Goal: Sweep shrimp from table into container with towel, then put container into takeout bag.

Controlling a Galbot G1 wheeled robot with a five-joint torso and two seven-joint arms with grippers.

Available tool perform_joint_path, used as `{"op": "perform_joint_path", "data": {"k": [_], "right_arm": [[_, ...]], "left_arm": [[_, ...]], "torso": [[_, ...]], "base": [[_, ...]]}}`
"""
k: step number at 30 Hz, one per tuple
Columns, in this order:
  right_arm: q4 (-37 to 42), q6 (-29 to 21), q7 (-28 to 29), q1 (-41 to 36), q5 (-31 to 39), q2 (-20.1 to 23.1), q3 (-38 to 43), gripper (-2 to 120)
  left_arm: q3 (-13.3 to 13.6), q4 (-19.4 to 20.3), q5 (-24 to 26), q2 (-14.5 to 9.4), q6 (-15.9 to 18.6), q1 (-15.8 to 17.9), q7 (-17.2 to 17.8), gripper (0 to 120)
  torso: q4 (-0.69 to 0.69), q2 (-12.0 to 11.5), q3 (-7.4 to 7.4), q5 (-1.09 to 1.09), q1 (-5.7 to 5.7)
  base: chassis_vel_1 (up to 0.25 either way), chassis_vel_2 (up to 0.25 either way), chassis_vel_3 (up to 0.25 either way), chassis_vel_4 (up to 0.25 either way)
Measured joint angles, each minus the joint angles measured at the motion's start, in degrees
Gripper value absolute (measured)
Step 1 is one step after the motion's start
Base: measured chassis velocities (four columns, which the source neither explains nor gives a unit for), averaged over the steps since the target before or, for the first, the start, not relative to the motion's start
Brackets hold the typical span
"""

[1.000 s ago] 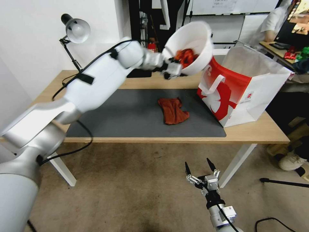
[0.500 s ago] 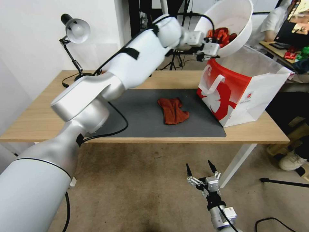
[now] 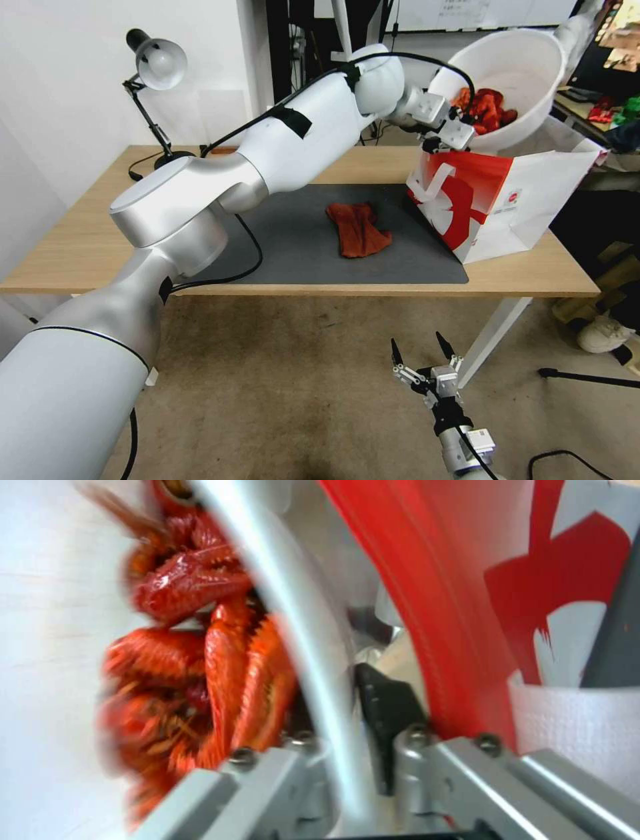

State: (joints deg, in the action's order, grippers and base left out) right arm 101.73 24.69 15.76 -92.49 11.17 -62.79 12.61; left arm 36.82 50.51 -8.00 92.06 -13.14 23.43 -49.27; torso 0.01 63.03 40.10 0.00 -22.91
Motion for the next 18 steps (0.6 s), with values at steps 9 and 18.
{"op": "perform_joint_path", "data": {"k": [9,18], "right_arm": [[0.27,0.00,0.00,-0.30,-0.02,0.09,0.06,100],[0.37,0.00,-0.13,-0.32,-0.05,0.28,-0.13,100]], "left_arm": [[2.97,4.54,2.96,-1.33,4.06,0.35,1.94,43],[3.04,2.85,4.84,-0.54,5.47,2.32,5.17,77]], "torso": [[0.00,0.00,0.00,0.01,0.00],[-0.01,0.00,0.00,0.00,0.00]], "base": [[0.000,0.000,0.000,0.000],[0.000,0.000,0.000,0.000]]}}
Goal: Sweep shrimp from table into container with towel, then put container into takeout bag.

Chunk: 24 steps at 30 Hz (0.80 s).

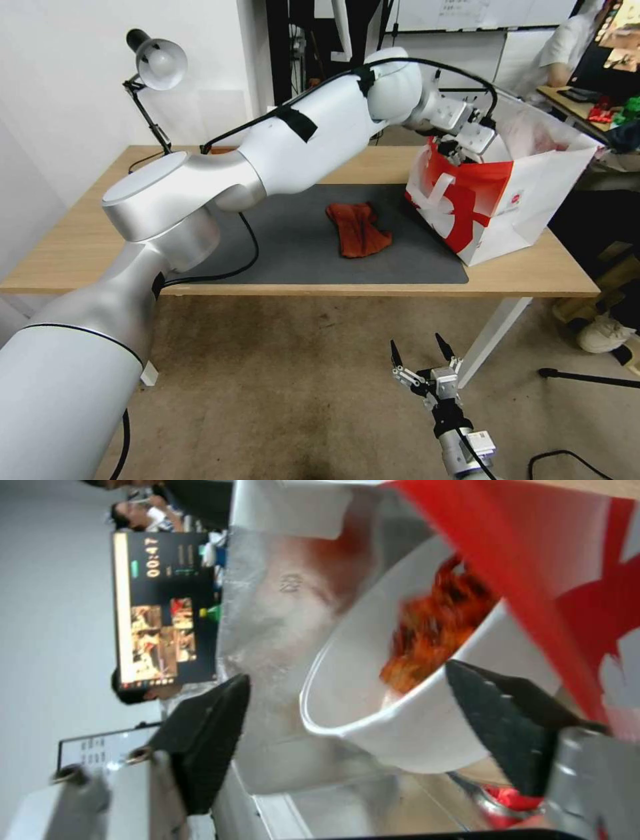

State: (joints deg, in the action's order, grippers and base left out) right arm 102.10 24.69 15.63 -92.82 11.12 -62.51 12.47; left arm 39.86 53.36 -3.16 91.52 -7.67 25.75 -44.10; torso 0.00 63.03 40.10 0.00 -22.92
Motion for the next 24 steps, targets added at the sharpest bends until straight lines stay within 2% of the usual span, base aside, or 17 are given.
{"op": "perform_joint_path", "data": {"k": [2,3,4,5,7,8,10,11,12,13,14,16,17,18,19,22,24], "right_arm": [[0.00,0.00,-0.04,-0.01,-0.01,0.00,-0.03,100],[0.00,0.00,-0.09,-0.05,0.00,0.01,-0.05,100],[0.00,0.00,-0.15,-0.07,-0.01,0.00,-0.11,100],[0.00,0.00,-0.15,-0.07,-0.01,0.00,-0.11,100],[-0.02,0.00,-0.26,-0.07,-0.02,-0.04,-0.26,100],[-0.02,0.00,-0.26,-0.07,-0.02,-0.04,-0.26,100],[-0.03,0.00,-0.30,-0.01,-0.05,-0.09,-0.56,100],[-0.03,0.00,-0.30,-0.01,-0.05,-0.09,-0.56,100],[-0.02,0.00,-0.30,0.01,-0.06,-0.11,-0.73,100],[-0.02,0.00,-0.32,0.12,-0.09,-0.12,-1.01,100],[-0.02,0.00,-0.32,0.12,-0.09,-0.12,-1.01,100],[-0.03,0.00,-0.33,0.24,-0.12,-0.15,-1.34,100],[-0.03,0.00,-0.33,0.24,-0.12,-0.15,-1.34,100],[-0.02,0.00,-0.33,0.31,-0.13,-0.15,-1.47,100],[-0.02,0.00,-0.33,0.31,-0.13,-0.15,-1.47,100],[-0.02,0.00,-0.35,0.53,-0.17,-0.20,-2.02,100],[-0.02,0.00,-0.35,0.53,-0.19,-0.23,-2.09,100]], "left_arm": [[0.11,-0.03,1.86,-0.20,0.63,0.06,0.63,82],[1.04,0.26,7.22,-0.73,2.48,0.11,2.43,87],[3.55,1.67,16.26,-1.76,5.10,0.19,8.20,94],[3.55,1.67,16.26,-1.76,5.10,0.19,8.20,94],[6.22,3.27,25.78,-2.81,8.65,0.10,15.53,99],[6.22,3.27,25.78,-2.81,8.65,0.10,15.53,99],[7.99,5.13,37.32,-3.66,13.51,-0.70,25.96,100],[7.99,5.13,37.32,-3.66,13.51,-0.70,25.96,100],[8.42,5.72,41.86,-3.78,15.06,-0.98,30.37,100],[8.59,7.02,52.71,-3.82,18.30,-1.72,41.17,100],[8.59,7.02,52.71,-3.82,18.30,-1.72,41.17,100],[6.16,11.23,68.83,-4.57,24.59,-3.11,56.41,100],[6.16,11.23,68.83,-4.57,24.59,-3.11,56.41,100],[4.38,13.22,74.09,-4.96,26.88,-3.78,61.77,100],[4.38,13.22,74.09,-4.96,26.88,-3.78,61.77,100],[-1.90,20.48,92.44,-6.88,31.42,-6.08,78.38,100],[-2.95,22.04,94.58,-7.55,31.63,-6.64,80.52,100]], "torso": [[0.00,0.00,0.00,0.00,0.00],[0.00,0.00,0.00,0.00,0.00],[0.01,0.00,0.00,0.00,0.00],[0.01,0.00,0.00,0.00,0.00],[0.01,0.00,0.00,0.00,0.00],[0.01,0.00,0.00,0.00,0.00],[0.01,0.00,0.00,0.01,0.00],[0.01,0.00,0.00,0.01,0.00],[0.01,0.00,0.00,0.00,-0.01],[0.00,0.00,0.00,0.01,-0.01],[0.00,0.00,0.00,0.01,-0.01],[-0.01,0.00,0.00,0.00,-0.01],[-0.01,0.00,0.00,0.00,-0.01],[0.00,0.00,0.00,0.01,-0.01],[0.00,0.00,0.00,0.01,-0.01],[0.00,0.00,0.00,0.00,0.00],[-0.01,0.00,0.00,0.00,0.00]], "base": [[0.000,0.000,0.000,0.000],[0.000,0.000,0.000,0.000],[0.000,0.000,0.000,0.000],[0.000,0.000,0.000,0.000],[0.000,0.000,0.000,0.000],[0.000,0.000,0.000,0.000],[0.000,0.000,0.000,0.000],[0.000,0.000,0.000,0.000],[0.000,0.000,0.000,0.000],[0.000,0.000,0.000,0.000],[0.000,0.000,0.000,0.000],[0.000,0.000,0.000,0.000],[0.000,0.000,0.000,0.000],[0.000,0.000,0.000,0.000],[0.000,0.000,0.000,0.000],[0.000,0.000,0.000,0.000],[0.000,0.000,0.000,0.000]]}}
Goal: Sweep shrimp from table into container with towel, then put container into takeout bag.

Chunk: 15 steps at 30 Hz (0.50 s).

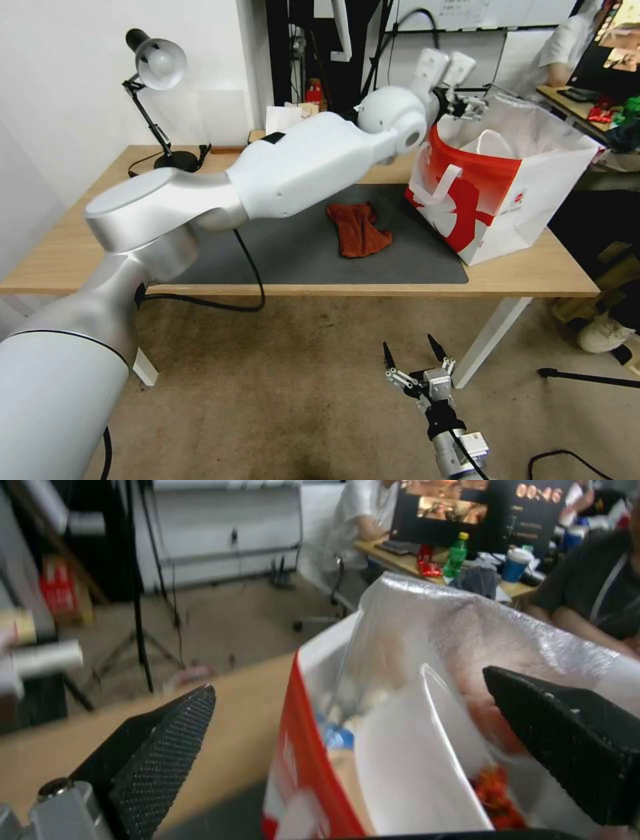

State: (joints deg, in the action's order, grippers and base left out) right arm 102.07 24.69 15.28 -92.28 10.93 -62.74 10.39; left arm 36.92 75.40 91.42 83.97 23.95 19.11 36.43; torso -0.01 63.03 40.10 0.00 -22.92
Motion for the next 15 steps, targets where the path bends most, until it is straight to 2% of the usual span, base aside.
{"op": "perform_joint_path", "data": {"k": [1,2,3,4,5,6,7,8,10,11,12,13,14,15], "right_arm": [[0.01,0.00,-0.01,0.02,-0.01,-0.10,-0.05,100],[0.01,0.00,-0.01,0.04,-0.01,-0.15,-0.08,100],[0.01,0.00,-0.01,0.04,-0.01,-0.15,-0.08,100],[0.01,0.00,0.00,0.14,-0.01,-0.16,-0.09,100],[0.02,0.00,0.01,0.22,-0.01,-0.13,-0.08,100],[0.02,0.00,0.01,0.22,-0.01,-0.13,-0.08,100],[0.02,0.00,0.04,0.33,0.02,-0.02,-0.09,100],[0.02,0.00,0.04,0.33,0.02,-0.02,-0.09,100],[0.47,0.00,0.10,0.29,0.05,0.16,-0.09,100],[0.63,0.00,0.12,0.22,0.06,0.18,-0.08,100],[0.63,0.00,0.12,0.22,0.06,0.18,-0.08,100],[1.20,0.00,0.13,-0.06,0.06,0.24,-0.09,100],[1.20,0.00,0.13,-0.06,0.06,0.24,-0.09,100],[1.71,0.00,0.15,-0.44,0.07,0.35,-0.09,100]], "left_arm": [[-1.93,3.75,2.28,-2.21,-0.11,-1.78,3.28,100],[-2.55,5.72,2.06,-3.82,-0.86,-2.97,3.90,100],[-2.55,5.72,2.06,-3.82,-0.86,-2.97,3.90,100],[-3.61,8.62,0.19,-6.93,-2.08,-5.31,3.80,100],[-4.12,9.98,-1.18,-8.72,-2.43,-6.73,3.22,100],[-4.12,9.98,-1.18,-8.72,-2.43,-6.73,3.22,100],[-5.14,12.83,-4.35,-12.88,-3.17,-9.74,0.91,100],[-5.14,12.83,-4.35,-12.88,-3.17,-9.74,0.91,100],[-6.83,18.97,-10.16,-20.76,-4.95,-15.33,-4.51,100],[-7.59,21.28,-12.03,-23.11,-5.41,-17.44,-6.37,100],[-7.59,21.28,-12.03,-23.11,-5.41,-17.44,-6.37,100],[-9.66,26.19,-15.90,-28.44,-7.29,-21.93,-10.85,100],[-9.66,26.19,-15.90,-28.44,-7.29,-21.93,-10.85,100],[-12.33,30.20,-19.55,-33.77,-8.52,-27.27,-14.55,100]], "torso": [[-0.01,0.00,0.00,0.01,0.00],[0.00,0.00,0.00,0.01,0.00],[0.00,0.00,0.00,0.01,0.00],[0.00,0.00,0.00,0.01,0.00],[0.00,0.00,0.00,0.02,0.00],[0.00,0.00,0.00,0.02,0.00],[0.01,0.00,0.01,0.02,0.00],[0.01,0.00,0.01,0.02,0.00],[0.04,0.00,0.01,0.05,-0.01],[0.03,0.00,0.01,0.04,-0.01],[0.03,0.00,0.01,0.04,-0.01],[-0.03,0.00,0.00,0.04,0.00],[-0.03,0.00,0.00,0.04,0.00],[0.00,0.01,-0.01,-0.01,0.01]], "base": [[0.000,0.000,0.000,0.000],[0.000,0.000,0.000,0.000],[0.000,0.000,0.000,0.000],[0.000,0.000,0.000,0.000],[0.000,0.000,0.000,0.000],[0.000,0.000,0.000,0.000],[0.000,0.000,0.000,0.000],[0.000,0.000,0.000,0.000],[0.000,0.000,0.000,0.000],[0.000,0.000,0.000,0.000],[0.000,0.000,0.000,0.000],[0.000,0.000,0.000,0.000],[0.000,0.000,0.000,0.000],[0.000,0.000,0.000,0.000]]}}
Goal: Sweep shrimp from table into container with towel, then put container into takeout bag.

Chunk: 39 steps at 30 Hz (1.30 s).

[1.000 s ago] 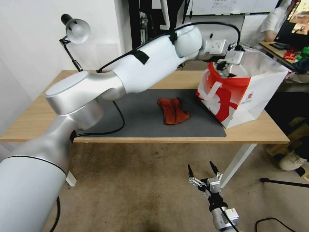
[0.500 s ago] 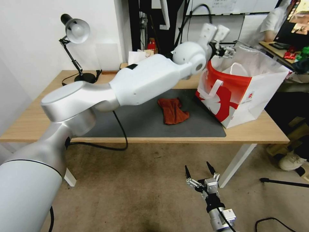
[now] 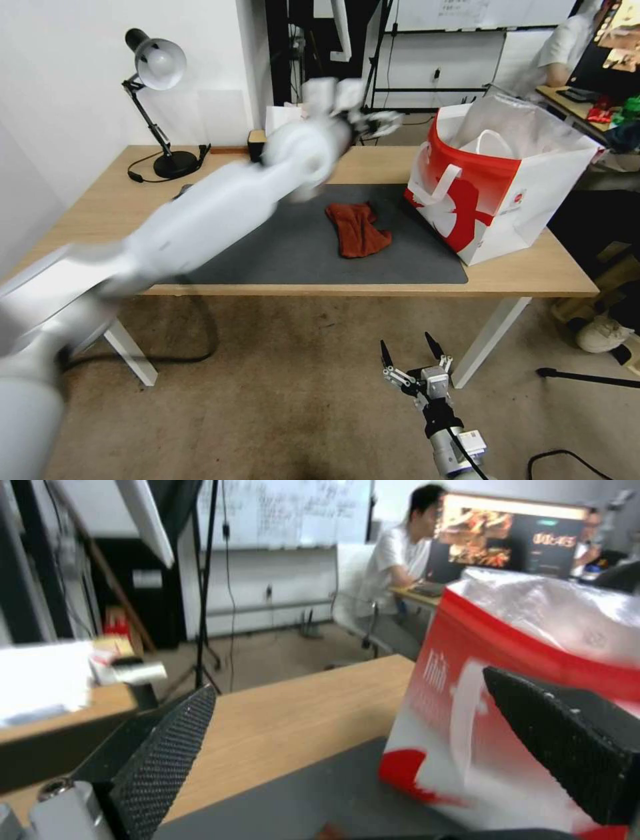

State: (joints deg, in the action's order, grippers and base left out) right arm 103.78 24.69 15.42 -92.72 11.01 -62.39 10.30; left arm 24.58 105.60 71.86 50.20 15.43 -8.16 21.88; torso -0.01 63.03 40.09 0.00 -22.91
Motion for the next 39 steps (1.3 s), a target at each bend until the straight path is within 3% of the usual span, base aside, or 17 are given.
{"op": "perform_joint_path", "data": {"k": [1,2,4,5,7,8,10,11,12,14,15,18,19,21,25,28,39], "right_arm": [[0.53,0.00,0.01,-0.31,0.00,0.14,0.00,100],[0.53,0.00,0.01,-0.31,0.00,0.14,0.00,100],[1.21,0.00,0.02,-0.73,0.04,0.27,0.06,100],[1.21,0.00,0.02,-0.73,0.04,0.27,0.06,100],[1.51,0.00,0.05,-1.25,0.21,0.19,0.53,100],[1.51,0.00,0.05,-1.25,0.21,0.19,0.53,100],[2.13,0.40,0.02,-2.16,0.37,0.03,1.32,100],[2.13,0.40,0.02,-2.16,0.37,0.03,1.32,100],[2.45,0.63,-0.02,-2.48,0.39,0.03,1.63,100],[3.16,2.59,-0.05,-2.86,0.44,0.07,1.88,100],[3.16,2.59,-0.05,-2.86,0.44,0.07,1.88,100],[3.92,2.74,0.02,-3.16,0.44,0.48,1.98,100],[3.92,2.74,0.02,-3.16,0.44,0.48,1.98,100],[4.45,2.59,0.05,-3.41,0.44,0.83,1.99,100],[5.50,1.87,0.04,-3.91,0.57,1.27,2.00,100],[6.39,1.30,-1.09,-4.30,1.68,1.97,2.45,100],[10.40,-3.38,-5.92,-4.24,8.38,5.58,6.22,100]], "left_arm": [[-4.41,3.68,-3.68,-4.79,-0.37,-7.19,-3.46,100],[-4.41,3.68,-3.68,-4.79,-0.37,-7.19,-3.46,100],[-14.66,8.35,-7.61,-8.74,-1.22,-19.71,-6.45,100],[-14.66,8.35,-7.61,-8.74,-1.22,-19.71,-6.45,100],[-22.19,11.16,-11.00,-9.40,-1.62,-30.04,-7.87,100],[-22.19,11.16,-11.00,-9.40,-1.62,-30.04,-7.87,100],[-31.51,15.10,-17.96,-8.86,-3.54,-42.39,-9.75,100],[-31.51,15.10,-17.96,-8.86,-3.54,-42.39,-9.75,100],[-34.97,16.24,-21.47,-7.85,-4.28,-48.03,-10.39,100],[-40.59,18.09,-28.19,-4.71,-5.89,-58.38,-12.04,100],[-40.59,18.09,-28.19,-4.71,-5.89,-58.38,-12.04,100],[-46.89,17.65,-38.67,2.40,-12.49,-71.93,-15.18,100],[-46.89,17.65,-38.67,2.40,-12.49,-71.93,-15.18,100],[-49.74,16.50,-43.92,6.87,-16.88,-79.28,-16.44,100],[-52.76,13.87,-49.86,12.56,-24.11,-86.44,-18.02,100],[-53.18,12.54,-51.41,14.77,-27.34,-88.68,-18.45,100],[-53.16,6.41,-55.28,18.78,-36.41,-89.02,-19.58,100]], "torso": [[0.04,-0.01,0.01,0.09,0.00],[0.04,-0.01,0.01,0.09,0.00],[0.07,0.01,-0.01,-0.07,0.01],[0.07,0.01,-0.01,-0.07,0.01],[-0.02,-0.01,0.02,0.14,-0.01],[-0.02,-0.01,0.02,0.14,-0.01],[-0.03,0.00,0.01,-0.05,0.00],[-0.03,0.00,0.01,-0.05,0.00],[-0.01,0.00,0.01,0.09,0.00],[0.02,0.00,0.00,-0.04,0.00],[0.02,0.00,0.00,-0.04,0.00],[-0.02,0.00,0.00,-0.04,0.01],[-0.02,0.00,0.00,-0.04,0.01],[0.04,0.00,0.01,0.05,0.00],[0.00,0.00,0.00,0.02,0.00],[0.01,0.00,0.01,-0.01,0.00],[0.01,-0.01,0.01,0.00,-0.01]], "base": [[0.000,0.000,0.000,0.000],[0.000,0.000,0.000,0.000],[0.000,0.000,0.000,0.000],[0.000,0.000,0.000,0.000],[0.000,0.000,0.000,0.000],[0.000,0.000,0.000,0.000],[0.000,0.000,0.000,0.000],[0.000,0.000,0.000,0.000],[0.000,0.000,0.000,0.000],[0.000,0.000,0.000,0.000],[0.000,0.000,0.000,0.000],[0.000,0.000,0.000,0.000],[0.000,0.000,0.000,0.000],[0.000,0.000,0.000,0.000],[0.000,0.000,0.000,0.000],[0.000,0.000,0.000,0.000],[0.000,0.000,0.000,0.000]]}}
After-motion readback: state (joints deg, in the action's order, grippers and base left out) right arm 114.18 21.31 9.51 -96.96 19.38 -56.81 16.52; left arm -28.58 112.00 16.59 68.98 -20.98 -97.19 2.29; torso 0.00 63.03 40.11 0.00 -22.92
